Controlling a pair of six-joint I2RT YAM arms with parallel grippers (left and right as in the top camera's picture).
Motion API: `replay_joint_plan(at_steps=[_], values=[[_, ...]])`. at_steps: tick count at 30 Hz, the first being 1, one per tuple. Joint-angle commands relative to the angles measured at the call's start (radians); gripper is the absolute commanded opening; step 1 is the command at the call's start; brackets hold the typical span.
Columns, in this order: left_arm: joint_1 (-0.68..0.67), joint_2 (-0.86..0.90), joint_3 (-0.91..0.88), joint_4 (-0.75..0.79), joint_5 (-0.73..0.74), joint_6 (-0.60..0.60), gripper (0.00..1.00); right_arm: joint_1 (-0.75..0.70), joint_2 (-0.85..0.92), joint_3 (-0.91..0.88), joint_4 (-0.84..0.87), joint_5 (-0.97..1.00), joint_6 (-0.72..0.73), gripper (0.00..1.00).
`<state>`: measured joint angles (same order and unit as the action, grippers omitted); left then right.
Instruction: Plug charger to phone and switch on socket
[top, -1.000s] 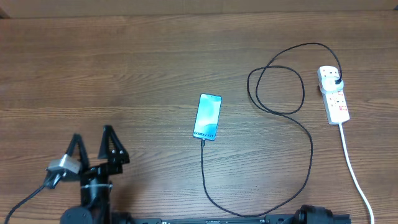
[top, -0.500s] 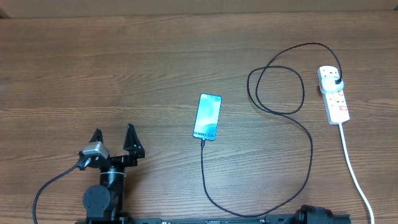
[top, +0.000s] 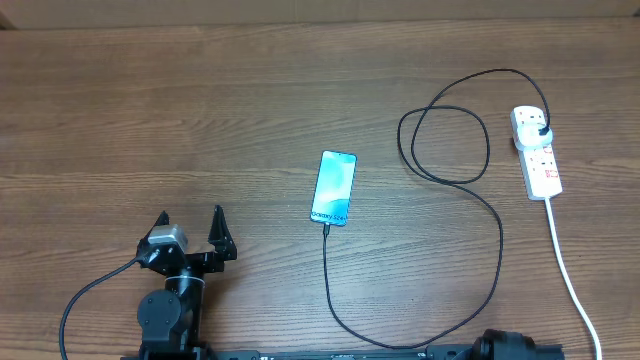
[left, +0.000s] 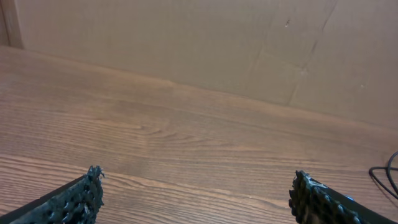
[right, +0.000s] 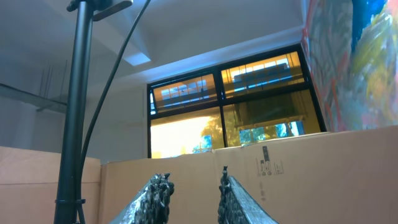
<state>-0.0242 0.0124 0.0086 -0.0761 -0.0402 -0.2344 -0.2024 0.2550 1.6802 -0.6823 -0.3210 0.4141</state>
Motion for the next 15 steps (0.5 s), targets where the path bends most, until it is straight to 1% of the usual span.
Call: replay_joint_plan(at_steps=[1,8,15], values=[[0.008,0.002,-0.004,0.000,0.008,0.022,1.00,0.005,0.000,-0.003,0.000,0.014,-0.004,0.30],[0.008,0.003,-0.004,0.001,0.008,0.021,1.00,0.005,0.000,-0.003,0.000,0.014,-0.004,0.34],[0.008,0.003,-0.004,0.001,0.008,0.021,1.00,0.005,0.000,-0.003,0.001,0.014,-0.004,0.34]])
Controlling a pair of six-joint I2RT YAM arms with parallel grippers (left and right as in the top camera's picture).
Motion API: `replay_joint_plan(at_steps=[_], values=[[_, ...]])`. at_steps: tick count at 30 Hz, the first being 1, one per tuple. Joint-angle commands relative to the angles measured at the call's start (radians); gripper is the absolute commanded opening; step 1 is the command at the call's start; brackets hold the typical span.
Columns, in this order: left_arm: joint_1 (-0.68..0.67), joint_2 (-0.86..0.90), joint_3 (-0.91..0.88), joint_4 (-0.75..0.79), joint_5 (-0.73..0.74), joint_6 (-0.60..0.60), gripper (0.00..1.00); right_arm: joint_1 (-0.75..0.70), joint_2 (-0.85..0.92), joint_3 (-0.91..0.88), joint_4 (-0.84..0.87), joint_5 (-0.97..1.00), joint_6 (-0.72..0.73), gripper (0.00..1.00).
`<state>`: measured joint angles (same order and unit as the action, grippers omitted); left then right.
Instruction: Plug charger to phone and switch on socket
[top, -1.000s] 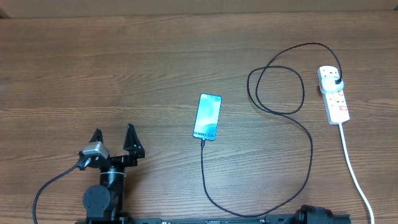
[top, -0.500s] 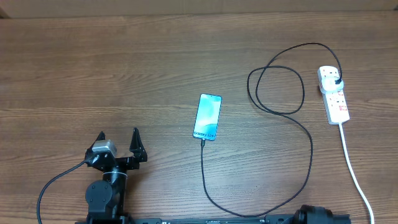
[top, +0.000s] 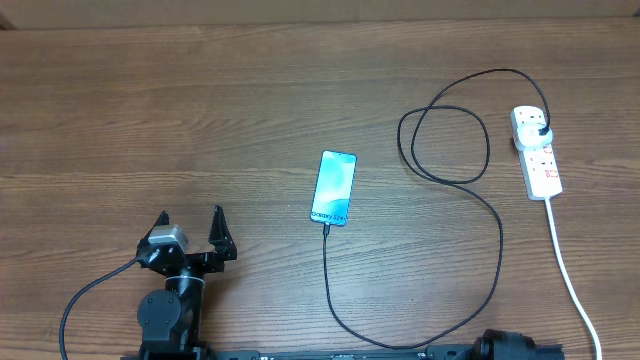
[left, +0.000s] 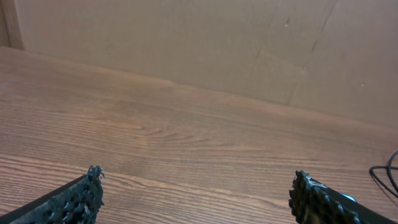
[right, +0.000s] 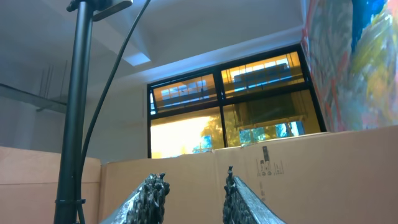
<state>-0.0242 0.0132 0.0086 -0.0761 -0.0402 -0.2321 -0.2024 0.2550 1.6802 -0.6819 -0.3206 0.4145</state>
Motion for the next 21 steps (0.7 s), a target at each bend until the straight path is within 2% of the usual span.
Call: replay_joint_plan(at_steps=[1,12,21], values=[[0.008,0.002,-0.004,0.001,0.008,0.019,1.00,0.005,0.000,-0.003,0.001,0.013,-0.005,0.34],[0.008,-0.010,-0.004,0.002,0.008,0.019,1.00,0.031,-0.010,0.044,-0.010,0.014,-0.005,0.38],[0.060,-0.010,-0.004,0.002,0.008,0.019,0.99,0.045,-0.062,0.075,-0.031,0.014,-0.005,0.39]])
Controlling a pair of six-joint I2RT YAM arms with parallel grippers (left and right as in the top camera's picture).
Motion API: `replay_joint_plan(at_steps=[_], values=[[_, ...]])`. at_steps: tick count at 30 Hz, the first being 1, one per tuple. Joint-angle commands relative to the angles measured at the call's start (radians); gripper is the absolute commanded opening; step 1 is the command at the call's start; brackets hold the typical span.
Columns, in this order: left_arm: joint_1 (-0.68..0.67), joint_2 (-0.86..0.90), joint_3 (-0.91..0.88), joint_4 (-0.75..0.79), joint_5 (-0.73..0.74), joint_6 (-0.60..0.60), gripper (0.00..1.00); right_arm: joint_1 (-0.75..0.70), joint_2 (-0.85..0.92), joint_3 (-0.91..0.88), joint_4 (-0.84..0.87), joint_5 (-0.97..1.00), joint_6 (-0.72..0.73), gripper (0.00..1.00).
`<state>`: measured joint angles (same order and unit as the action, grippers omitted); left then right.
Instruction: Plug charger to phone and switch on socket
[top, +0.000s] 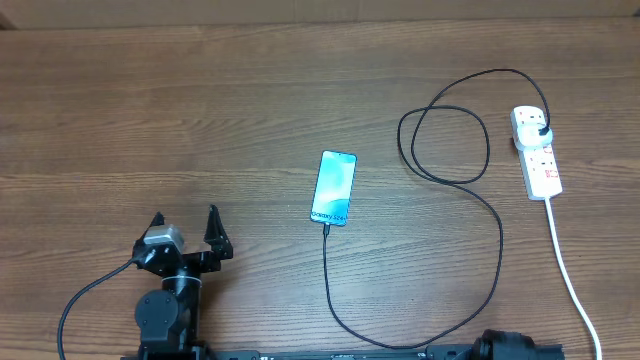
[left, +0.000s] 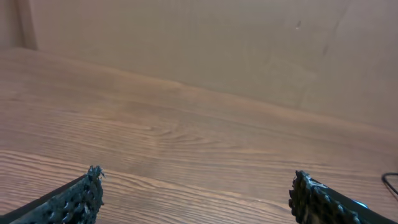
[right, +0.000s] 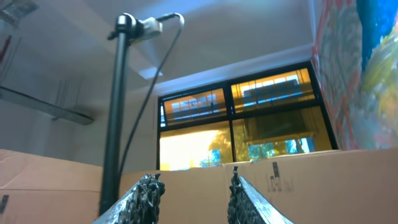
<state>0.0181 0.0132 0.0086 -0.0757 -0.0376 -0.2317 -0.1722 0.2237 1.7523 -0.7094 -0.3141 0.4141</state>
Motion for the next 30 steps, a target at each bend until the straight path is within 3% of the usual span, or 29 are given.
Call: replay_joint_plan(at_steps=[1,16,24,30], values=[[0.017,-0.010,-0.004,0.002,0.005,0.019,1.00,0.021,-0.038,0.003,-0.003,0.008,-0.005,0.39],[0.017,-0.010,-0.004,0.001,0.005,0.019,1.00,0.031,-0.089,0.003,0.008,0.063,-0.057,0.41],[0.017,-0.010,-0.004,0.002,0.001,0.019,1.00,0.035,-0.089,0.003,0.024,0.092,-0.057,0.53],[0.017,-0.009,-0.004,0.003,-0.019,0.045,1.00,0.021,-0.089,0.003,0.019,0.115,-0.056,0.54]])
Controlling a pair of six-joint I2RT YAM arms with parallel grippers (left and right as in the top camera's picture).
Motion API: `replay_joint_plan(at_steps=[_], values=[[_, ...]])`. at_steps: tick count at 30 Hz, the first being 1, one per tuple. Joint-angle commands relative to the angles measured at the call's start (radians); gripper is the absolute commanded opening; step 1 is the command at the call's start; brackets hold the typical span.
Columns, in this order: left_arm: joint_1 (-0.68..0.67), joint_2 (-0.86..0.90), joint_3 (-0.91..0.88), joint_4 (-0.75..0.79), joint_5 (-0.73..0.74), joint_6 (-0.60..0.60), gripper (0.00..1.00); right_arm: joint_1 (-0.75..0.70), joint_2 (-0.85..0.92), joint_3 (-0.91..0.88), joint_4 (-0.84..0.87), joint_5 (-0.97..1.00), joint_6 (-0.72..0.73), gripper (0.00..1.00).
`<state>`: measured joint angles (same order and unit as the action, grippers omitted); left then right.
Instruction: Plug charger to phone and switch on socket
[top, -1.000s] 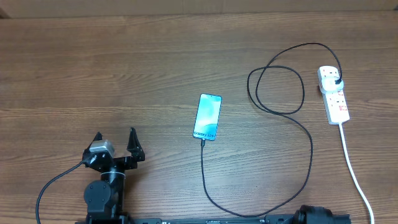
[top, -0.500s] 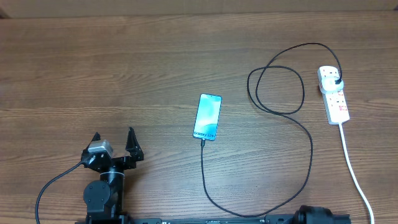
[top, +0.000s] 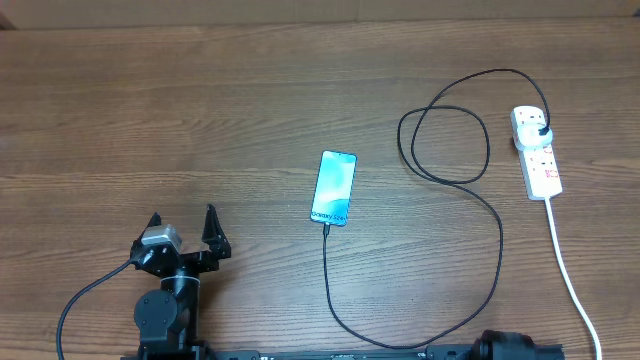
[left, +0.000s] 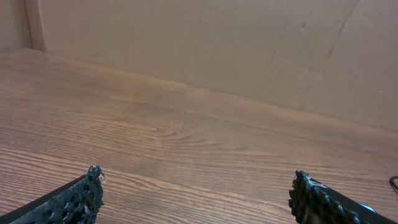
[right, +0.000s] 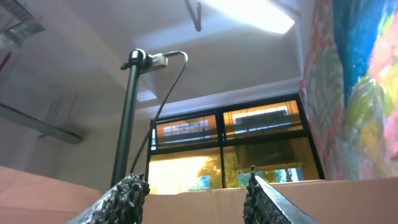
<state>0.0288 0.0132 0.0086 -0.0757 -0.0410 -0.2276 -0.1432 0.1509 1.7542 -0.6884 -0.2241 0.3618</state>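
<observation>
The phone (top: 333, 187) lies face up mid-table with its screen lit. A black charger cable (top: 497, 250) is in its near end, loops right and runs up to a plug (top: 541, 128) in the white power strip (top: 541, 165) at the far right. The switch state is too small to read. My left gripper (top: 182, 230) stands open near the front left, far from the phone, with nothing between its fingers (left: 73, 199). My right gripper (right: 193, 186) is open and points up at the ceiling. From overhead only that arm's base (top: 515, 347) shows.
The wooden table (top: 200, 110) is backed by a cardboard wall (left: 217, 43). The strip's white lead (top: 572, 280) runs down the right side to the front edge. A camera pole (right: 127, 118) and windows show beyond the right fingers.
My right gripper's fingers stand much wider apart and its view has tilted further up toward the ceiling. The left gripper has turned a little to the left.
At first the right gripper pointed upward with only a narrow gap between its fingers. The gap then grew at each moment to the wide one now. The left gripper stayed open at the front left and turned slightly. Phone, cable and strip have not moved.
</observation>
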Motion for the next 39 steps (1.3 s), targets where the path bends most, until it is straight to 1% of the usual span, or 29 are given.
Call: replay_joint_plan(at_steps=[1,6,11,14,20,27,30,32,37,39], values=[[0.006,-0.009,-0.004,0.003,-0.011,0.041,1.00,-0.012,-0.016,0.001,-0.003,0.025,-0.004,0.54],[0.006,-0.009,-0.004,0.002,-0.010,0.051,1.00,-0.042,-0.016,-0.006,-0.011,0.021,0.002,0.54],[0.006,-0.009,-0.004,-0.002,0.034,0.170,1.00,-0.048,-0.017,-0.020,-0.009,-0.011,0.004,0.54],[0.006,-0.009,-0.004,-0.002,0.034,0.169,1.00,-0.037,-0.018,-0.021,-0.005,-0.044,0.004,0.54],[0.006,-0.009,-0.004,-0.002,0.034,0.169,1.00,0.013,-0.041,-0.021,-0.006,-0.046,0.003,0.59],[0.006,-0.009,-0.004,-0.002,0.034,0.169,1.00,0.084,-0.126,-0.020,-0.005,-0.045,-0.002,0.62],[0.006,-0.009,-0.004,-0.002,0.034,0.169,1.00,0.113,-0.145,-0.014,-0.006,-0.018,-0.009,0.65],[0.006,-0.009,-0.004,-0.002,0.034,0.169,0.99,0.127,-0.145,-0.010,-0.006,-0.005,-0.046,0.69],[0.006,-0.009,-0.004,-0.002,0.034,0.169,1.00,0.154,-0.145,-0.008,-0.010,0.004,-0.106,0.73],[0.006,-0.009,-0.004,-0.002,0.034,0.169,0.99,0.161,-0.145,-0.008,-0.009,0.007,-0.106,0.83]])
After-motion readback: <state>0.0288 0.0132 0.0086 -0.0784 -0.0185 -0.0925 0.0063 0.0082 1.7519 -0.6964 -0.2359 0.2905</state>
